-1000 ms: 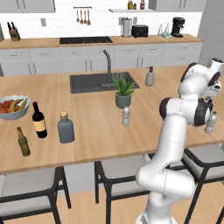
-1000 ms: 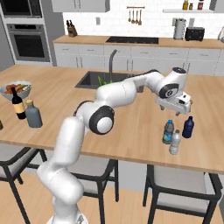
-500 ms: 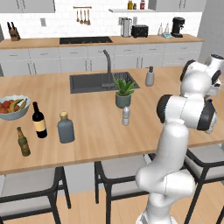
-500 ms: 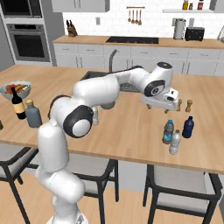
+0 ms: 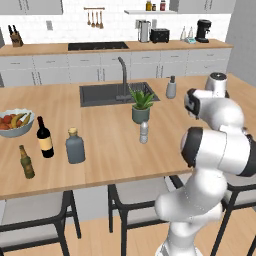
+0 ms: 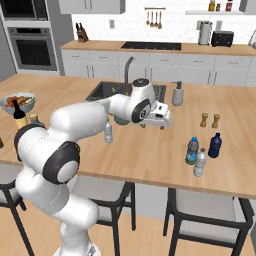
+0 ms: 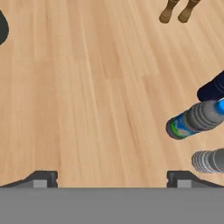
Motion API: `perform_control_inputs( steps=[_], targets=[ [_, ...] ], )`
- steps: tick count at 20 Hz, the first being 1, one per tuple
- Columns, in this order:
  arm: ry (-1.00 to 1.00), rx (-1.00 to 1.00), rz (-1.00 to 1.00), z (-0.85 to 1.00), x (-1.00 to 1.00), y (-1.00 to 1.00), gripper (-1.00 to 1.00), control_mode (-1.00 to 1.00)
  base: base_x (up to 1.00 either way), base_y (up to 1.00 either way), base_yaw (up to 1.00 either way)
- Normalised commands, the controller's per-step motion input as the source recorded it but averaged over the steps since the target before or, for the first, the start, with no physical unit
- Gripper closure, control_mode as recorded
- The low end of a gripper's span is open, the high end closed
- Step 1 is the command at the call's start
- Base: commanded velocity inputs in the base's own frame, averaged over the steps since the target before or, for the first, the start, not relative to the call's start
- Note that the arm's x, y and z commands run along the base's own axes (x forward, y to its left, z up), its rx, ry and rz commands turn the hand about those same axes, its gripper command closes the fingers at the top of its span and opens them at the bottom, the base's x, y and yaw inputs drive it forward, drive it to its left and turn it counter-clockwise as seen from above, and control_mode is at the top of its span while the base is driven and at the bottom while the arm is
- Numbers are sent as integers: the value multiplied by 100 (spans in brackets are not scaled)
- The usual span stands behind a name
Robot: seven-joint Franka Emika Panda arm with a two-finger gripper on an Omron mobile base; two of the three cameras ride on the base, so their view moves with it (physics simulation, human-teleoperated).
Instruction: Move the plastic bottles in the middle to the plastics group, and the glass bottles in the middle to the glass group.
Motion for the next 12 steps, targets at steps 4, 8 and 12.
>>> perform_control_inputs(
  steps=[4,8,12],
  targets=[
    [-4,-1,-14,19,28,100,-100,-100,0,0,0],
    [0,0,-13,26,18,96,-100,-100,0,0,0],
    [0,0,-10,11,14,92,-100,-100,0,0,0]
  ],
)
